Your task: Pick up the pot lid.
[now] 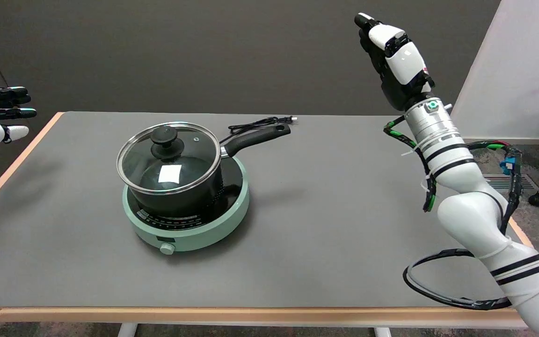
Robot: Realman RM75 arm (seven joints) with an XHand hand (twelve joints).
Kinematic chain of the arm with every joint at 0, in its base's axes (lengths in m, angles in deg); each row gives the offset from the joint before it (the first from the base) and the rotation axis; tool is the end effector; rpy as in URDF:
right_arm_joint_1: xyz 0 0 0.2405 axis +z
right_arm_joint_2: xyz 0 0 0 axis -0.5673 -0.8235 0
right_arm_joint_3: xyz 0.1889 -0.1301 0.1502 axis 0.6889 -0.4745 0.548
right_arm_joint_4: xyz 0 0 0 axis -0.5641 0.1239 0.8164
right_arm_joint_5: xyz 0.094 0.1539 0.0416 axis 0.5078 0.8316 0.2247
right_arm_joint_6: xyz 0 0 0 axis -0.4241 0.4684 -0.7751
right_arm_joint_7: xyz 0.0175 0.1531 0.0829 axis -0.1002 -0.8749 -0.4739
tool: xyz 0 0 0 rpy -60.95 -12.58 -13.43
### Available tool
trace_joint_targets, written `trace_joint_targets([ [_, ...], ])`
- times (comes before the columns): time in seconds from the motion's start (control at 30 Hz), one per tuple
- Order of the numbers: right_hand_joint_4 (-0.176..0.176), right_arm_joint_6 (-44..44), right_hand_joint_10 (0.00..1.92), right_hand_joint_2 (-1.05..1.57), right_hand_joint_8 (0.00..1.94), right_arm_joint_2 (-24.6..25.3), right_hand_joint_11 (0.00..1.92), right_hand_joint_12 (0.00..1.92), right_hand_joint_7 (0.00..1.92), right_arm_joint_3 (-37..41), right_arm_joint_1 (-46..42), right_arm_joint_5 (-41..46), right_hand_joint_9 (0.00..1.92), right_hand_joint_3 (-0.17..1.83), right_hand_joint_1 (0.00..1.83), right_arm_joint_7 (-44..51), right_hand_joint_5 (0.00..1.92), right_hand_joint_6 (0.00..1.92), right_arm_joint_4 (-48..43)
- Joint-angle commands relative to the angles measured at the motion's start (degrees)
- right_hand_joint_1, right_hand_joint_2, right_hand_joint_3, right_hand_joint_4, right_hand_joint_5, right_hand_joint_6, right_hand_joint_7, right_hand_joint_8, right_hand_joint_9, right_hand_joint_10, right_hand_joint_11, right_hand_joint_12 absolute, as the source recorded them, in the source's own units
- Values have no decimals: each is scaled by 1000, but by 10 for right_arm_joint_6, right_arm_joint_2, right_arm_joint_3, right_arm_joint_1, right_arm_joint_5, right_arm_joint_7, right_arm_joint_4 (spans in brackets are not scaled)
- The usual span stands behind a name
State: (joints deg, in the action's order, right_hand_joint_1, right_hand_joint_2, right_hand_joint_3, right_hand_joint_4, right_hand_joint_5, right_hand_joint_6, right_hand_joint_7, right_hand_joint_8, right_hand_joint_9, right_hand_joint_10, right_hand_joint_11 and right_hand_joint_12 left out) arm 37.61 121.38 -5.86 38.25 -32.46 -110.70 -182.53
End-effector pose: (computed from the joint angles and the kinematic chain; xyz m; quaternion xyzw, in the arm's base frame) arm -0.1388 -0.3570 0.3831 0.5947 -0.3206 0.5724 0.4647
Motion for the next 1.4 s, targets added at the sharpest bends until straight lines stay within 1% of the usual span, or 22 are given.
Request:
trace_joint_targets([
  [0.03,-53,14,156,822,137,1,-1,210,104,0,5,2,98,1057,285,0,302,195,17],
  [0.37,-51,13,152,821,130,-12,-1,208,111,1,13,-1,104,1058,287,0,326,195,7],
  [0.87,-52,14,149,821,126,-18,-1,206,120,3,19,-4,107,1057,289,0,333,194,-2],
  [1.0,-54,11,145,823,121,-21,-1,199,128,-1,35,-59,112,1055,281,0,349,189,-9],
  [1.13,-55,-22,145,819,117,-23,-1,200,145,-8,65,-135,121,1048,273,0,364,187,-17],
  [1.23,-51,-56,139,807,115,-23,10,191,173,-15,93,-168,138,1024,234,0,383,175,-18],
  [1.4,-47,-119,145,789,116,-26,63,155,207,-44,140,-195,174,1020,279,0,408,189,-19],
])
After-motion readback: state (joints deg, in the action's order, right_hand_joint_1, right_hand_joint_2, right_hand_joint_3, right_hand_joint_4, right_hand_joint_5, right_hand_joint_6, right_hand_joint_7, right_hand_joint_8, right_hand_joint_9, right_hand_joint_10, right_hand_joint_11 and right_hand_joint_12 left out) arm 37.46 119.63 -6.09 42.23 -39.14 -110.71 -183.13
